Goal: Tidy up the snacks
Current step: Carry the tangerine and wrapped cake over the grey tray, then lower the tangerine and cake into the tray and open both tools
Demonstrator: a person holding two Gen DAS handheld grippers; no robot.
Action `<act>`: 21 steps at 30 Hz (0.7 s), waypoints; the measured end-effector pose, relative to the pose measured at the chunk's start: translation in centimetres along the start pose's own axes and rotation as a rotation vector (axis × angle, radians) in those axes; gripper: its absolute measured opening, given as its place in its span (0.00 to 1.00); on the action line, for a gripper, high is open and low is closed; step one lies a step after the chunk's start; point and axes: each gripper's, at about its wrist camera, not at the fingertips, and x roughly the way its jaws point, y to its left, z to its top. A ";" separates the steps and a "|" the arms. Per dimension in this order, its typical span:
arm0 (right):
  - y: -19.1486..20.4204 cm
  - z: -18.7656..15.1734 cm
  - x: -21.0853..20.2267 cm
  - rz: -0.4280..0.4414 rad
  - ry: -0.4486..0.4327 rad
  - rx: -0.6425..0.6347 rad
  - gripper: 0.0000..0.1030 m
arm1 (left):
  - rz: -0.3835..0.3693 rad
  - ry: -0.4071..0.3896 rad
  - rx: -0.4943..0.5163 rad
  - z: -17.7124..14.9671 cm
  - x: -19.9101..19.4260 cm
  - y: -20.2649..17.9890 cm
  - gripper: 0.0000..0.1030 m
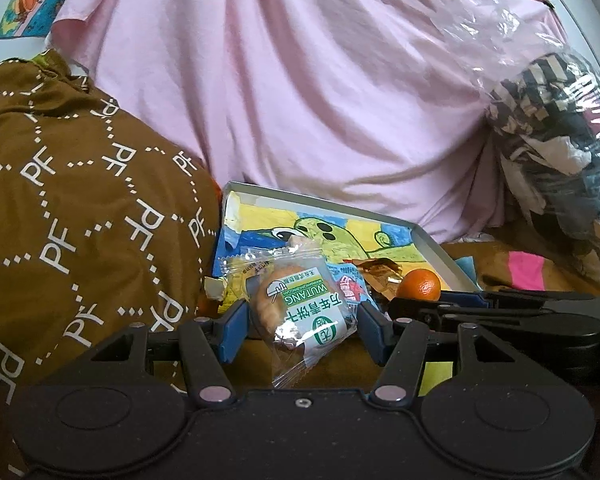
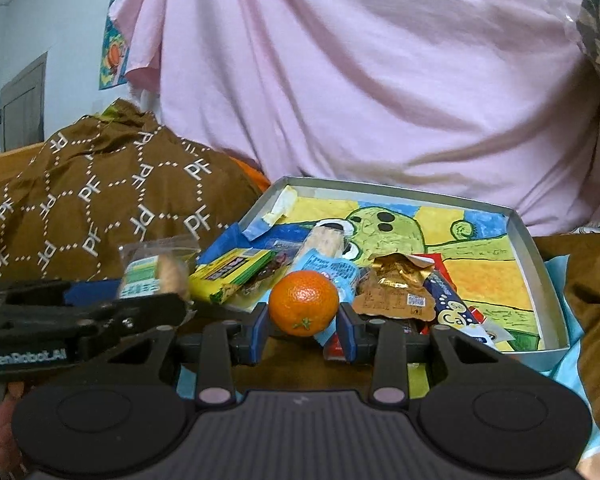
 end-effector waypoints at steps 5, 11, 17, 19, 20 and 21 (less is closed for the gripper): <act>-1.2 0.2 1.0 -0.022 -0.051 0.058 0.40 | 0.034 0.022 0.021 0.7 -0.2 -0.4 0.59; -2.3 1.6 3.1 -0.029 -0.088 0.094 0.40 | 0.037 0.030 0.081 2.9 0.9 -1.4 0.59; -3.4 2.5 5.4 -0.080 -0.075 0.050 0.40 | 0.043 0.172 -0.001 5.5 6.7 -0.4 0.59; -4.0 2.3 6.3 -0.086 -0.041 0.068 0.40 | 0.059 0.216 -0.005 5.9 8.5 -0.1 0.59; -4.3 2.1 6.7 -0.092 -0.033 0.071 0.40 | 0.067 0.232 -0.004 6.0 9.4 0.1 0.59; -4.4 2.0 6.8 -0.092 -0.033 0.066 0.40 | 0.074 0.244 -0.001 6.1 10.2 0.1 0.59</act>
